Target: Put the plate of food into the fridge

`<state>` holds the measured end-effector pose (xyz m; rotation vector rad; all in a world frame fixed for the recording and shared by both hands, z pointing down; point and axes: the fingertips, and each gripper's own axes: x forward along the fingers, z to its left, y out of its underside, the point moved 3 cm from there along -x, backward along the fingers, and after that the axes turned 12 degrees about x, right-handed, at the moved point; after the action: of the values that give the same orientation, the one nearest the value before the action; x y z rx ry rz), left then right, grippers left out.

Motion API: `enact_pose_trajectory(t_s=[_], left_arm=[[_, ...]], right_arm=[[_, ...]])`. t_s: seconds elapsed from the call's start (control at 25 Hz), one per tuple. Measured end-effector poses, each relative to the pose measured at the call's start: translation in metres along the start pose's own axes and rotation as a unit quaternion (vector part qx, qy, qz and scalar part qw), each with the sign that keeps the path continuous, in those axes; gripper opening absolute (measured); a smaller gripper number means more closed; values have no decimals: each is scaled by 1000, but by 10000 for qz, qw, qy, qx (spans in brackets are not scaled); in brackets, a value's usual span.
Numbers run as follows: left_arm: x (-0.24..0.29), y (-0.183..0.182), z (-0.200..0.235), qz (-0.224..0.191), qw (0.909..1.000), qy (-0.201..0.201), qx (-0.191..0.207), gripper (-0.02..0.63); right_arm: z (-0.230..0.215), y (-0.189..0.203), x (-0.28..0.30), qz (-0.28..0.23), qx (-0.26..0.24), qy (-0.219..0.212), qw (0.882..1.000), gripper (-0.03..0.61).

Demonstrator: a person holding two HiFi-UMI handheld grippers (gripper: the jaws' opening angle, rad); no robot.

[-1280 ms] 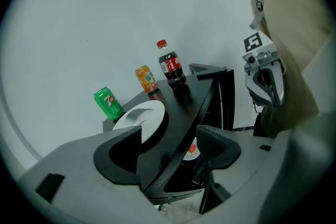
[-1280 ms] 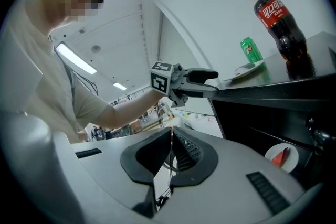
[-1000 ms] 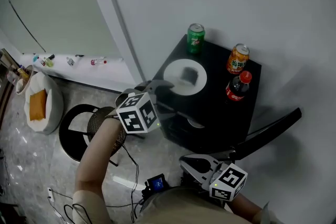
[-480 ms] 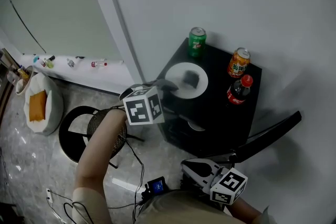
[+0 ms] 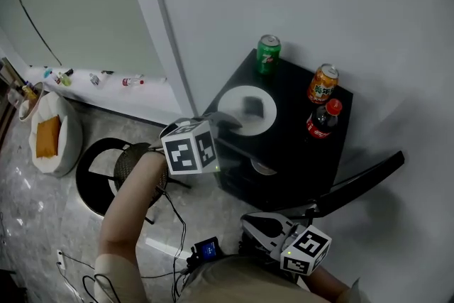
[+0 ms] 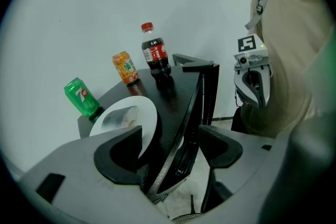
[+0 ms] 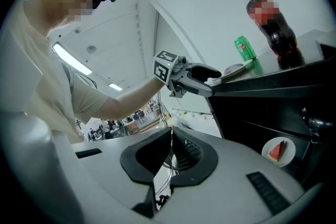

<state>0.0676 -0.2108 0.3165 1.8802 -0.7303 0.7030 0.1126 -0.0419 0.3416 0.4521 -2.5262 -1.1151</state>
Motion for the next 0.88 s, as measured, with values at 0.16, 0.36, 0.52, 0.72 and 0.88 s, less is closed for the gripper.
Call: enact_pose_trajectory(t_s=[0.16,0.36,0.52,0.72,0.88], left_arm=[[0,-1,-6,-9,9999,-119,103,336],[-9,-7,2,-69,9980,-556,277,336],[5,6,-2,444,9966,-458,526,336],[7,10,-2,654,9929,-619,774,336],[7,10,-4,666,9919,-697,830,336]], right_arm=[[2,2,0,-3,4,-28,10000,21],[0,4,-2,-12,50,60,10000,21],[2,7,-3,27,42,160,9999,20],[7,13,-4,-11,97,251,9996,20],[8,15,-5,-7,132,298,9995,20]])
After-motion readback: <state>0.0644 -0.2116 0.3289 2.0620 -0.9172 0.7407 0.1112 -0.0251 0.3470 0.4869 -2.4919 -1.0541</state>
